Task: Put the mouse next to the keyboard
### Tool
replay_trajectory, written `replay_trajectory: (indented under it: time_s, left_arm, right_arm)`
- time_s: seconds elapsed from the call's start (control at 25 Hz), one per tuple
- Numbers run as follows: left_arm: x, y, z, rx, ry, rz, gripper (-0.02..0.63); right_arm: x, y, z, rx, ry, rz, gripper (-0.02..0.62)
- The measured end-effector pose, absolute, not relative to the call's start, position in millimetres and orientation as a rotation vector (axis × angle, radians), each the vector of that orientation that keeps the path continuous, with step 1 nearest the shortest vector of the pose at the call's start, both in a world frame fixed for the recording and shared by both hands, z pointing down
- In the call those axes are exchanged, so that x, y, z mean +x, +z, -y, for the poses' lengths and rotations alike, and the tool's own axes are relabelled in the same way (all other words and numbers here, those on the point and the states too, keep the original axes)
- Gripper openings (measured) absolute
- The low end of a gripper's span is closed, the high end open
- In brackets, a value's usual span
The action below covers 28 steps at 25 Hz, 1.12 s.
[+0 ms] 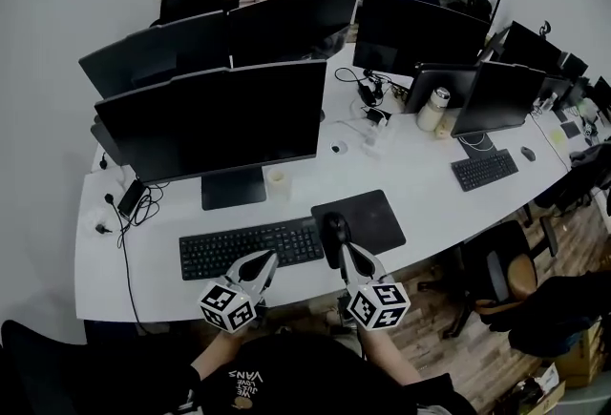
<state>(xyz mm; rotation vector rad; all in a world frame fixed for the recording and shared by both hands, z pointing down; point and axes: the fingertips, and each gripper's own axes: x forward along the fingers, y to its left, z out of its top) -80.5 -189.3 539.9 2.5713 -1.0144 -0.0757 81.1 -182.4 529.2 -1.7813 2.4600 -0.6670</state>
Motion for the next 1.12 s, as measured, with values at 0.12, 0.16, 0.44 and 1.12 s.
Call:
replay_trajectory:
  time_s: [0.12,0.16,0.44,1.12]
  left_arm:
    - [-82.3,541.8,187.3,2.586,-0.076,0.981,0.002]
    - [-83.1,542.4,186.5,2.590,-0.077,0.972,0.001]
    - [-85.6,549.5,178.2,2.603,-0.063,0.911,0.001]
    - [-78.5,565.5,170.8,2.607,-0.001,0.830,0.000]
  right_arm:
    - [75.0,534.6,174.4,-1.798,-0.676,-2.449,0.006]
    - [73.0,536.1,171.7,-1.803,-0.679,-2.446,0.005]
    - [65.4,543.0,156.0,-1.836,-0.695,-2.406,0.005]
    - [72.4,561.2,142.8,-1.936,-0.737,-2.358,0.005]
